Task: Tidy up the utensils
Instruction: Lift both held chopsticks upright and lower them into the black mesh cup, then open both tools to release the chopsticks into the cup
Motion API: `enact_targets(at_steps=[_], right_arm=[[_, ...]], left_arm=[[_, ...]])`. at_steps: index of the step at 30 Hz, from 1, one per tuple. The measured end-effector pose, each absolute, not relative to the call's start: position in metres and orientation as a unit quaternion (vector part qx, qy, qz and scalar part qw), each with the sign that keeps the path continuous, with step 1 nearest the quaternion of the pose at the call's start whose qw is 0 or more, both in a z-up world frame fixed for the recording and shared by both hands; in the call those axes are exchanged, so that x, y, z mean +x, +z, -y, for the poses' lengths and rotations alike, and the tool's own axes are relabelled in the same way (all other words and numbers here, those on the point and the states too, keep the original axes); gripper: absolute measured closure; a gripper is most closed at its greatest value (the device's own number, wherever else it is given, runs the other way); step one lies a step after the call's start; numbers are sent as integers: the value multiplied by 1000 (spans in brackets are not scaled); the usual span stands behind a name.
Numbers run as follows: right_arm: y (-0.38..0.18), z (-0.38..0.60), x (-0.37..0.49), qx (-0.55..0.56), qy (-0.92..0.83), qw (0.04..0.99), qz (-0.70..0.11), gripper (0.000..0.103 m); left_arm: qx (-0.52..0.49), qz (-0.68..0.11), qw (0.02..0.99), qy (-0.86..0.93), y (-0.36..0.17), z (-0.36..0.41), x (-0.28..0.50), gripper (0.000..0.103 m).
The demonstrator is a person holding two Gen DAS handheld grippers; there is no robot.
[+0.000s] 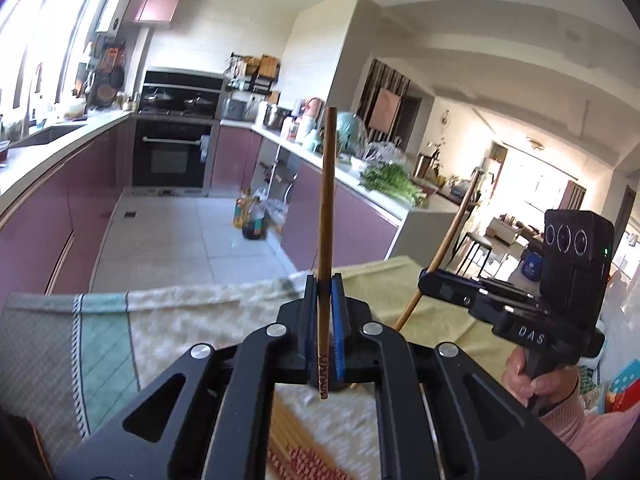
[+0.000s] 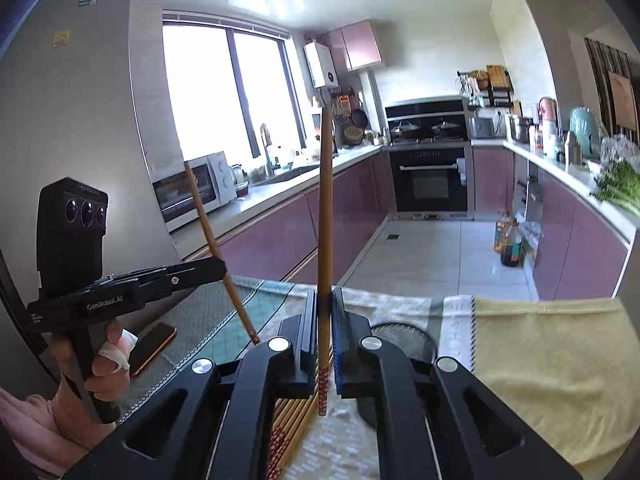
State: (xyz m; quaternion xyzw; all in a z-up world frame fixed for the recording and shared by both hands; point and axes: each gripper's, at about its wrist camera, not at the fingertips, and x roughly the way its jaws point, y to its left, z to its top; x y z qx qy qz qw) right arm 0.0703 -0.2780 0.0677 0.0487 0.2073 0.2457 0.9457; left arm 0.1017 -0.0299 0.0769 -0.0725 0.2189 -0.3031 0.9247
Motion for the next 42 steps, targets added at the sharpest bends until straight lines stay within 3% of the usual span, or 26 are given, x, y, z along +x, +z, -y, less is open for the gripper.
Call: enact_targets(at_steps=[8, 21, 27, 30, 32, 36, 38, 42], right_arm=[[82, 291, 91, 31, 211, 961, -178, 97], [14, 281, 150, 20, 210, 921, -328, 97], [3, 276, 166, 25, 201, 916, -348, 97], [-1, 275, 167, 34, 192, 916, -350, 95], [-2, 278, 165, 39, 185, 919, -345, 92], [7, 285, 147, 46, 179, 930, -317, 80], [12, 286, 132, 48, 191, 933, -300, 75], [16, 275, 95, 31, 234, 930, -280, 66]], left_arm=[[-75, -201, 923, -319, 93, 74, 133, 95], [-15, -308, 900, -308, 6, 120, 177, 95], [-5, -318, 898, -303, -6, 124, 190, 95], [-10, -319, 899, -299, -9, 116, 187, 89], [-9, -311, 906, -288, -7, 111, 183, 76], [-9, -287, 919, -270, 1, 90, 164, 71], [-6, -274, 925, -264, 3, 77, 152, 62], [0, -278, 928, -249, -3, 47, 131, 59]])
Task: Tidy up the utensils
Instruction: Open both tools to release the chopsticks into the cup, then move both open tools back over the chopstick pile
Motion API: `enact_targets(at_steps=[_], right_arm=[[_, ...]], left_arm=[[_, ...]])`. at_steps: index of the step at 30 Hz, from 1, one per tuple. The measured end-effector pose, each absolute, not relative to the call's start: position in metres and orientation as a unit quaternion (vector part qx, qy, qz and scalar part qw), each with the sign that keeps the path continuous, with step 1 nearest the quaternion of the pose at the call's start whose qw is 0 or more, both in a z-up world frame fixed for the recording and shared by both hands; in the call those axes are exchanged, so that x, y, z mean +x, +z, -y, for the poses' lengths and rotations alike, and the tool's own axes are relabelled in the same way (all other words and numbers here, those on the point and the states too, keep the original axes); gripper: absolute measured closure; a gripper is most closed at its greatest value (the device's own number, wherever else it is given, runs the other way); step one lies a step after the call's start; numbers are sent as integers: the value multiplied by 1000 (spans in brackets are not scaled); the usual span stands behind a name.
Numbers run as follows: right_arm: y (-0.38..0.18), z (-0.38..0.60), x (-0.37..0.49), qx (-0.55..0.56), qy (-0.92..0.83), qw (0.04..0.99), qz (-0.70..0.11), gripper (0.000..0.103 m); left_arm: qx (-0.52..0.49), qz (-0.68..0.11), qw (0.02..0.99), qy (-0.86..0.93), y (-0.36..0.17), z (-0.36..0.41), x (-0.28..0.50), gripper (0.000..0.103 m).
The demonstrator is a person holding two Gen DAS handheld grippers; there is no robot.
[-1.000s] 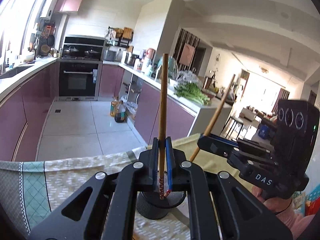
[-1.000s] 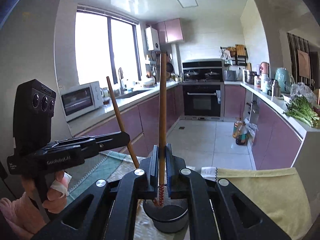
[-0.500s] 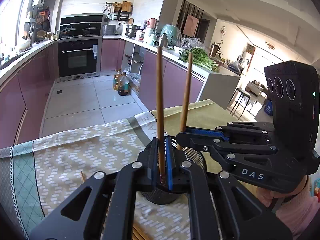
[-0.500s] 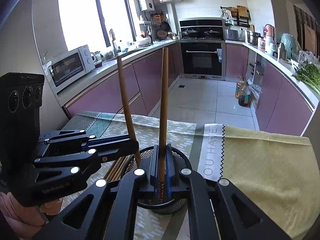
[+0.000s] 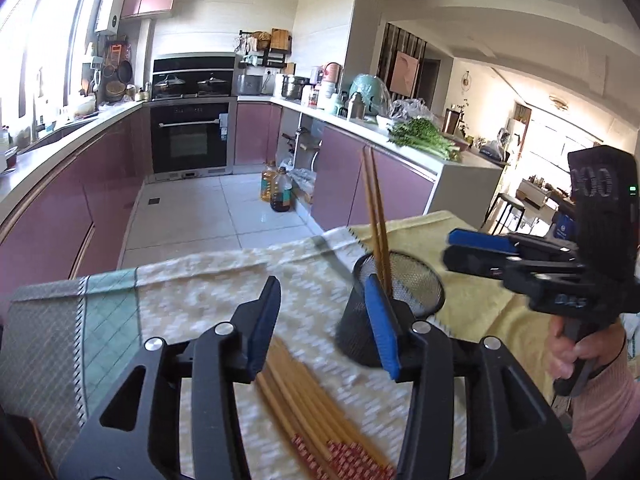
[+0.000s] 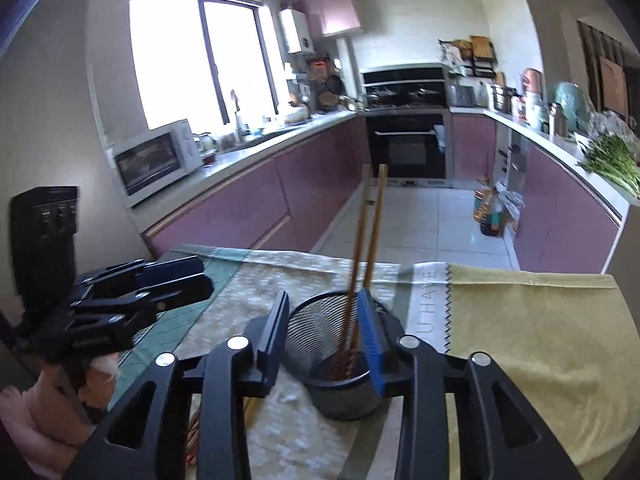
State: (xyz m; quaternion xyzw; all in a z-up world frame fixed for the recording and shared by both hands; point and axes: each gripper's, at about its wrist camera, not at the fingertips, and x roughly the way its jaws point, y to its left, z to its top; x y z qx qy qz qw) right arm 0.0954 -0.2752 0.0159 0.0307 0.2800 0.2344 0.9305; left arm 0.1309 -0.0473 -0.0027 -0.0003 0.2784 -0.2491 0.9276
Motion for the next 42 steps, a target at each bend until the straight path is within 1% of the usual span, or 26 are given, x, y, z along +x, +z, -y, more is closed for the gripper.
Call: enact_targets(at_steps=[5, 10, 15, 21, 26, 33, 35, 42], right_arm=[[-10, 248, 75, 8, 268, 909, -318, 66], [-44, 229, 81, 10, 273, 888, -370, 66], [-69, 217, 85, 18, 272, 871, -408, 66], [-77, 204, 88, 11, 269, 865, -423, 66], [-82, 201, 90, 1, 262, 863, -431, 68], [-87, 199, 92, -8, 255, 862, -437, 69], [-87, 197, 92, -12, 254, 863, -437, 69], [-85, 194, 93, -35, 240, 866, -437, 69]], left_arm=[[9, -331, 917, -222, -37, 22, 121, 60], [-4, -390, 896, -213, -78, 5, 118, 61], [-7, -426, 880, -210, -107, 4, 119, 62], [0, -433, 877, -209, -109, 11, 119, 62], [8, -446, 872, -201, -111, 18, 128, 67], [13, -447, 872, -199, -113, 20, 133, 68], [16, -448, 871, -198, -114, 20, 134, 70], [20, -452, 870, -198, -115, 19, 135, 71]])
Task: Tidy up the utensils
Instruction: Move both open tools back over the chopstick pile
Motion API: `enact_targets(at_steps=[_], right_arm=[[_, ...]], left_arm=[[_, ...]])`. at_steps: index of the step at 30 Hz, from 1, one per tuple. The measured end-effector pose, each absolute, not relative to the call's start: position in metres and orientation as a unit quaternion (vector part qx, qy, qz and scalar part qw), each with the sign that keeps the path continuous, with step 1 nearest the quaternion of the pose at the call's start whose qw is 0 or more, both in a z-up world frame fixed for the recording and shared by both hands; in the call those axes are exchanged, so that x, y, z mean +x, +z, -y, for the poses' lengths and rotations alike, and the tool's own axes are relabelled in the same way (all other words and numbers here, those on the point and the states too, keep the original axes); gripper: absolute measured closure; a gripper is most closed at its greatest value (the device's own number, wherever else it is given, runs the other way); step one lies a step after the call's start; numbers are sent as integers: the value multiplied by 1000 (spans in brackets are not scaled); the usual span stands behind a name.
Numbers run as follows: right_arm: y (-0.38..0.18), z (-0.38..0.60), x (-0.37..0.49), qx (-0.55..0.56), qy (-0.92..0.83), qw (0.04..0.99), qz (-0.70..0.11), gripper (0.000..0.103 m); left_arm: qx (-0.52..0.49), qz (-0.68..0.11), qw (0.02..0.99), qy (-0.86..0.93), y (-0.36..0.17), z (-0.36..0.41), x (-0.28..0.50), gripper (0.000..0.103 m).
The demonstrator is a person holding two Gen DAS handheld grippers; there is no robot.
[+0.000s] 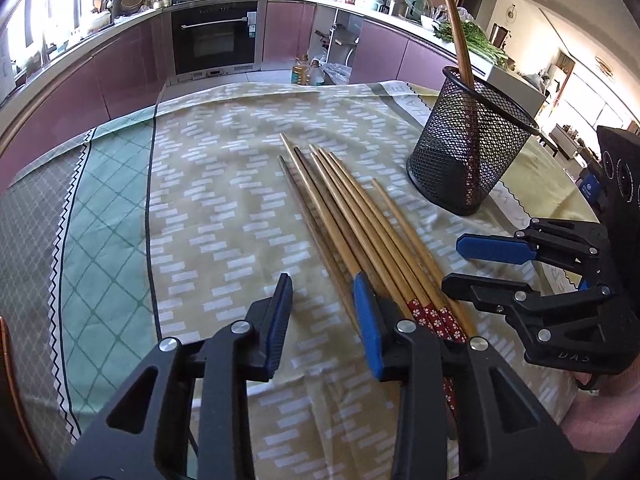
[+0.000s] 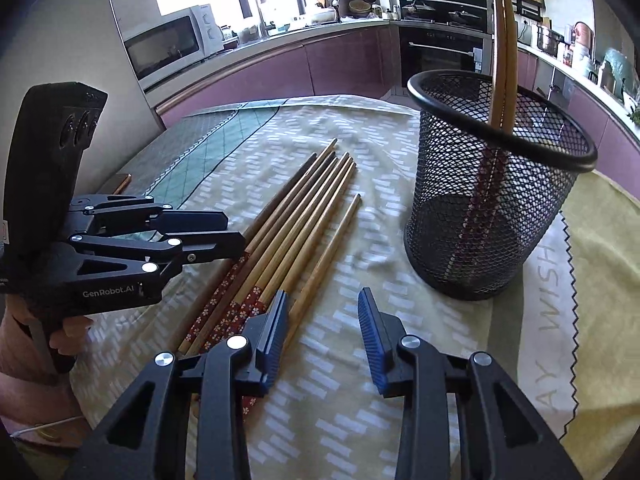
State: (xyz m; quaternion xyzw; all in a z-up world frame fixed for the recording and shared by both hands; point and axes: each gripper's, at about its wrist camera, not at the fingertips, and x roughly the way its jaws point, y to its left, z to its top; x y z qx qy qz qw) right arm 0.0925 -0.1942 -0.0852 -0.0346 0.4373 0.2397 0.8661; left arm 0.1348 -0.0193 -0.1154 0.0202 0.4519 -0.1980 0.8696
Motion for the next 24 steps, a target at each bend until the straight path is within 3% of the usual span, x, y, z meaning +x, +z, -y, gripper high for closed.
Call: enact_targets(at_steps=[9, 17, 24], right_arm=[[-89, 185, 97, -46, 225, 869, -437, 74], [-90, 191, 107, -19, 222, 870, -441, 93], [-90, 203, 106, 13, 229, 866, -445, 97]], left_arm=[[21, -458, 870, -181, -116, 26, 153, 70], [5, -463, 866, -189, -115, 30, 162, 93], [-3, -457, 872, -177, -116, 32, 154, 95]])
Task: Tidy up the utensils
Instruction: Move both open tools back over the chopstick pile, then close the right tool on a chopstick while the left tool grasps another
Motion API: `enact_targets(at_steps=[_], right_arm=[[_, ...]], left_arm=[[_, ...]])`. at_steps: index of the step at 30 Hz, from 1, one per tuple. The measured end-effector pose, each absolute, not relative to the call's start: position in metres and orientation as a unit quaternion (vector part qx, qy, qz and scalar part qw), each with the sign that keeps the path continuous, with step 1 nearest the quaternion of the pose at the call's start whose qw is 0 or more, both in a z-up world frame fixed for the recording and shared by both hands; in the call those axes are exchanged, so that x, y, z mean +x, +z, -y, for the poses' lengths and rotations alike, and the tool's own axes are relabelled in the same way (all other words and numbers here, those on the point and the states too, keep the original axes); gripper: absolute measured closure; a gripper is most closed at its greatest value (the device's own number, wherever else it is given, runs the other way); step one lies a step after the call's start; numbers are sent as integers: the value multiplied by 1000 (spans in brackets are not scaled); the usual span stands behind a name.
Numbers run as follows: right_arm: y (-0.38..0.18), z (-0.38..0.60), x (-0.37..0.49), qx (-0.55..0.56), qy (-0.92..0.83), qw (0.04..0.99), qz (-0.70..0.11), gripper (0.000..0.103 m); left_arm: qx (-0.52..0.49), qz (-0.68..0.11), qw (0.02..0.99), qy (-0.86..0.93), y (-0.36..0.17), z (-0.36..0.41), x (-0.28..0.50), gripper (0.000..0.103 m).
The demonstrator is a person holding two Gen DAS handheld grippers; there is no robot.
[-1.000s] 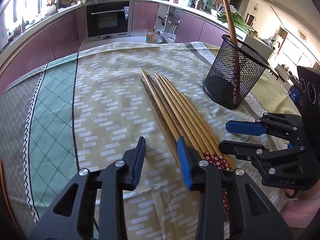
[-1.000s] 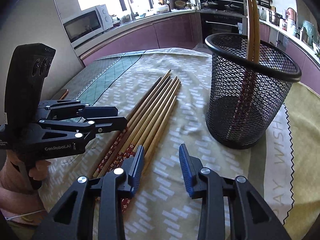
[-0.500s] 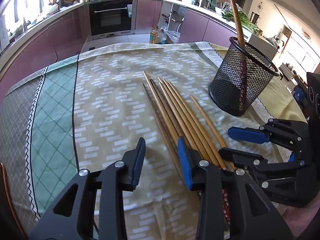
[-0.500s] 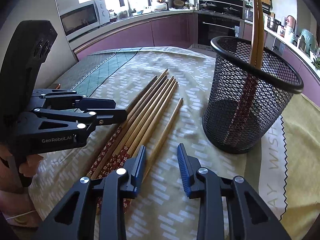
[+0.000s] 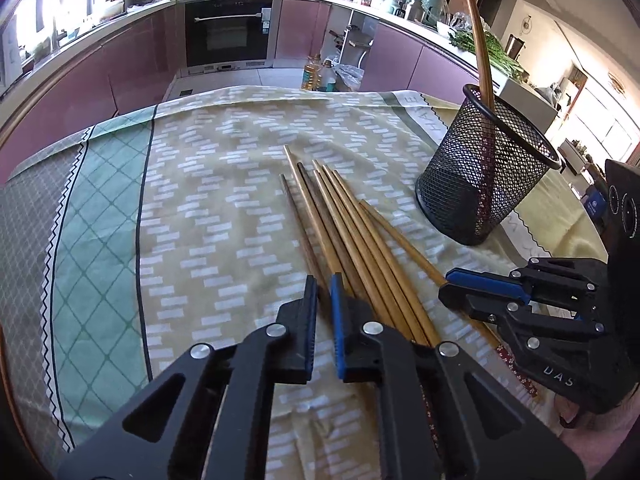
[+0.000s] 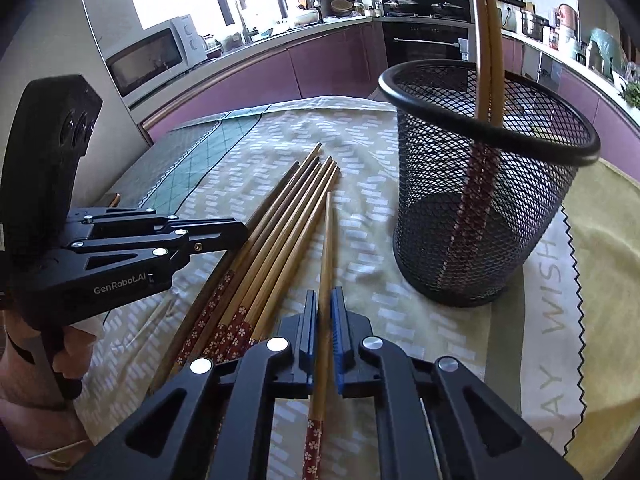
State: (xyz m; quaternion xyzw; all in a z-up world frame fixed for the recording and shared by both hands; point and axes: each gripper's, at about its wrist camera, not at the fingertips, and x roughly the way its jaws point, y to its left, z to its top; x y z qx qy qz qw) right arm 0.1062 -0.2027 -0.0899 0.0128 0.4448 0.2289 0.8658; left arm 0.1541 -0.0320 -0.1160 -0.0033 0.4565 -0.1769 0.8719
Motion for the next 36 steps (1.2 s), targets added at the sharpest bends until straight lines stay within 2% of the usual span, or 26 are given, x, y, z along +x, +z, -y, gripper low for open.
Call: enact_targets(at_steps=[4, 7, 11, 17, 24, 26, 36], right_arm=[[-87, 206, 101, 17, 233, 867, -440, 97], [-84, 207, 99, 17, 238, 868, -436, 97], [-83, 207, 97, 18, 240, 867, -436, 97], [-83, 205, 97, 17, 241, 867, -436, 97], [-84, 206, 97, 15, 244, 867, -434, 97], [-83, 206, 96, 15, 246, 868, -431, 97], [-63, 210, 85, 14, 257, 879, -400, 97]], left_arm=[[0, -449, 877, -171, -114, 28, 142, 102], [8, -455, 873, -175, -114, 25, 138, 102], [8, -454, 874, -172, -112, 24, 139, 91], [11, -461, 870, -174, -116, 27, 146, 85], [26, -463, 869, -173, -117, 33, 156, 87], [27, -462, 870, -170, -117, 35, 158, 91], [-6, -446, 878, -172, -108, 24, 147, 95]])
